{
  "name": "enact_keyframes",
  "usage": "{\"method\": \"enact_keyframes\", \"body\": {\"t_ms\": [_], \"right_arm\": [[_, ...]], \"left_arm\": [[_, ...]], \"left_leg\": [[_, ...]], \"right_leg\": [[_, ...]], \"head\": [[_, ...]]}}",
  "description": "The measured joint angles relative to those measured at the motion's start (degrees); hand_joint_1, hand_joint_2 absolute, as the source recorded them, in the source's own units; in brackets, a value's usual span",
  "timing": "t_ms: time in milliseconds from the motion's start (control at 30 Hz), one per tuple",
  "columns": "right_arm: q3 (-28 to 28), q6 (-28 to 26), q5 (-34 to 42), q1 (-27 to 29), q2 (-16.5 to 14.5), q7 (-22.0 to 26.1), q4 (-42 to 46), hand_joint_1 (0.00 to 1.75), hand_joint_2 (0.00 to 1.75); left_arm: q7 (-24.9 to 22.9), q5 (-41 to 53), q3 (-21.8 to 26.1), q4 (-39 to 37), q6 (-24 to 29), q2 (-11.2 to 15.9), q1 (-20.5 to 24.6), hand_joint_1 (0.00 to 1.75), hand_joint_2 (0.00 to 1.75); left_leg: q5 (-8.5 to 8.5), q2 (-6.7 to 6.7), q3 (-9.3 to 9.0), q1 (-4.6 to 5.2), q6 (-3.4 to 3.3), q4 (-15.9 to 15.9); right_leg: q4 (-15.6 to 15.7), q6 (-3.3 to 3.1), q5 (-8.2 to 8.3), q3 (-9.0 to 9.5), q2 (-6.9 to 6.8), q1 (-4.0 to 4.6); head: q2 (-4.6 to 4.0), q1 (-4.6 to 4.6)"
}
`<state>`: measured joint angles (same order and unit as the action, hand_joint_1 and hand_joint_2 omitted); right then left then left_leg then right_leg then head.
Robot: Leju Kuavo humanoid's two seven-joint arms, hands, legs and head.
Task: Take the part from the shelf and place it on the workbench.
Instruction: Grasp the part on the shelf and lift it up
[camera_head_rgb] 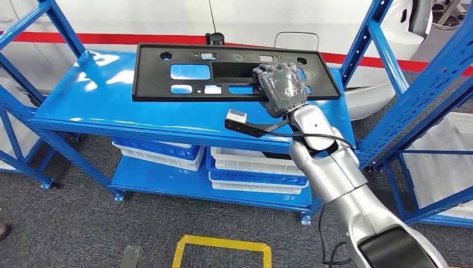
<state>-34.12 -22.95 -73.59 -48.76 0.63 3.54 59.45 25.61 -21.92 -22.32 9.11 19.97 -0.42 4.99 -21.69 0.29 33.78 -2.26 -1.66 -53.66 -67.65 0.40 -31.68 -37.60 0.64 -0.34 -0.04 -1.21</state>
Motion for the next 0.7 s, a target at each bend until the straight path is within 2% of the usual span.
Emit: {"method": "enact_keyframes", "body": {"t_ms": [33,67,100,167,200,233,267,333,367,400,433,500,533,567,600,633,700], "right_arm": [[0.00,-0.02,0.00,0.46,0.16,-0.01,-0.02,1.73,1.75],[0.00,-0.01,0.00,0.95,0.32,-0.02,-0.03,1.73,1.75],[0.00,0.01,-0.02,1.32,0.45,-0.03,-0.03,1.73,1.75],[-0.01,0.05,-0.11,1.64,0.64,-0.07,-0.04,1.73,1.75],[-0.04,0.08,-0.20,1.71,0.65,-0.11,-0.03,1.73,1.75],[-0.08,0.10,-0.28,1.81,0.69,-0.21,-0.04,1.73,1.75],[-0.11,0.12,-0.35,2.01,0.72,-0.30,-0.04,1.73,1.75],[-0.16,0.13,-0.39,2.44,0.83,-0.45,-0.05,1.73,1.75],[-0.16,0.13,-0.39,2.61,0.82,-0.46,-0.04,1.73,1.75],[-0.17,0.13,-0.38,2.69,0.81,-0.45,-0.05,1.73,1.75],[-0.17,0.13,-0.29,2.72,0.79,-0.38,-0.07,1.73,1.75],[-0.18,0.13,0.04,2.75,0.74,-0.16,-0.18,1.73,1.75],[-0.19,0.13,0.28,2.76,0.73,-0.07,-0.30,1.73,1.75],[-0.19,0.13,0.46,2.78,0.73,-0.03,-0.44,1.73,1.75],[-0.20,0.13,0.63,2.79,0.73,-0.02,-0.56,1.73,1.75],[-0.20,0.11,0.77,2.74,0.73,-0.02,-0.64,1.73,1.75],[-0.17,0.08,0.98,2.51,0.73,-0.04,-0.67,1.73,1.75]], "left_arm": [[0.01,-0.01,0.00,0.02,-0.11,-0.02,0.03,0.00,1.75],[0.01,-0.01,0.00,0.03,-0.28,-0.06,0.04,0.00,1.75],[0.01,0.01,0.00,0.03,-0.51,-0.10,0.04,0.00,1.75],[0.01,0.11,0.00,0.03,-1.04,-0.11,0.10,0.00,1.75],[0.00,0.21,-0.02,0.04,-1.24,0.03,0.18,0.00,1.75],[-0.01,0.33,-0.06,0.04,-1.33,0.20,0.26,0.00,1.75],[-0.06,0.50,-0.11,0.05,-1.34,0.35,0.34,0.00,1.75],[-0.26,0.80,-0.25,0.07,-1.30,0.51,0.42,0.00,1.75],[-0.41,0.89,-0.33,0.07,-1.30,0.55,0.45,0.00,1.75],[-0.55,0.93,-0.40,0.07,-1.30,0.60,0.46,0.00,1.75],[-0.65,0.94,-0.47,0.07,-1.26,0.63,0.48,0.00,1.75],[-0.66,0.93,-0.54,0.07,-1.07,0.66,0.55,0.00,1.75],[-0.58,0.92,-0.55,0.07,-0.93,0.67,0.58,0.00,1.75],[-0.49,0.92,-0.56,0.07,-0.80,0.67,0.60,0.00,1.75],[-0.39,0.92,-0.57,0.07,-0.71,0.67,0.61,0.00,1.75],[-0.34,0.91,-0.60,0.08,-0.67,0.67,0.63,0.00,1.75],[-0.26,0.89,-0.71,0.09,-0.64,0.87,0.75,0.00,1.75]], "left_leg": [[0.05,0.06,0.09,-0.15,0.16,-0.02],[0.11,0.10,0.20,-0.40,0.46,-0.09],[0.13,0.11,0.39,-0.82,0.92,-0.27],[-0.06,0.15,1.06,-1.79,2.36,-1.19],[-0.21,0.16,1.54,-2.11,3.20,-1.82],[-0.37,0.03,2.02,-2.23,3.93,-2.59],[-0.37,-0.14,2.43,-2.20,4.48,-3.14],[-0.19,-0.46,3.04,-2.32,5.07,-3.66],[-0.62,-0.37,3.38,-2.43,5.10,-3.97],[-1.97,-0.24,3.98,-2.45,4.99,-5.26],[-4.11,-0.13,4.93,-2.33,4.76,-7.77],[-9.43,-0.06,7.64,-1.54,3.99,-15.94],[-11.21,-0.09,8.69,-1.05,3.51,-19.56],[-12.00,-0.12,8.94,-0.50,2.81,-21.58],[-11.76,-0.18,8.15,0.13,1.90,-21.39],[-10.70,-0.30,6.14,0.87,0.68,-18.88],[-8.95,-0.45,1.23,2.43,-2.26,-11.62]], "right_leg": [[-2.88,0.44,-0.92,-1.27,-0.03,-0.50],[-4.07,1.16,-1.05,-1.73,-0.07,-1.07],[-2.77,2.19,-0.14,-0.97,-0.16,-1.68],[4.43,4.55,2.55,2.78,-0.45,-2.88],[7.16,5.23,3.69,4.29,-0.23,-2.99],[8.56,5.27,4.04,4.99,0.01,-3.15],[8.40,4.81,3.83,4.84,0.38,-3.07],[7.29,3.51,3.70,3.87,0.66,-3.12],[6.92,2.94,3.77,3.43,0.66,-3.01],[6.79,2.39,4.02,3.05,0.63,-2.86],[6.82,1.78,4.35,2.72,0.60,-2.64],[6.87,0.75,4.99,2.08,0.51,-1.83],[6.87,0.33,5.26,1.75,0.48,-1.30],[6.86,-0.07,5.52,1.41,0.45,-0.71],[6.87,-0.44,5.77,1.12,0.45,-0.11],[6.87,-0.77,5.99,0.88,0.48,0.48],[6.94,-1.19,6.47,0.57,0.51,1.27]], "head": [[0.00,0.00],[0.00,-0.01],[0.00,0.00],[0.00,0.04],[0.00,0.18],[0.00,0.29],[0.00,0.23],[0.00,-0.06],[0.00,-0.33],[0.00,-0.46],[0.00,-0.63],[0.00,-0.86],[0.00,-0.91],[0.00,-0.95],[0.00,-0.96],[0.00,-0.96],[0.00,-0.73]]}}
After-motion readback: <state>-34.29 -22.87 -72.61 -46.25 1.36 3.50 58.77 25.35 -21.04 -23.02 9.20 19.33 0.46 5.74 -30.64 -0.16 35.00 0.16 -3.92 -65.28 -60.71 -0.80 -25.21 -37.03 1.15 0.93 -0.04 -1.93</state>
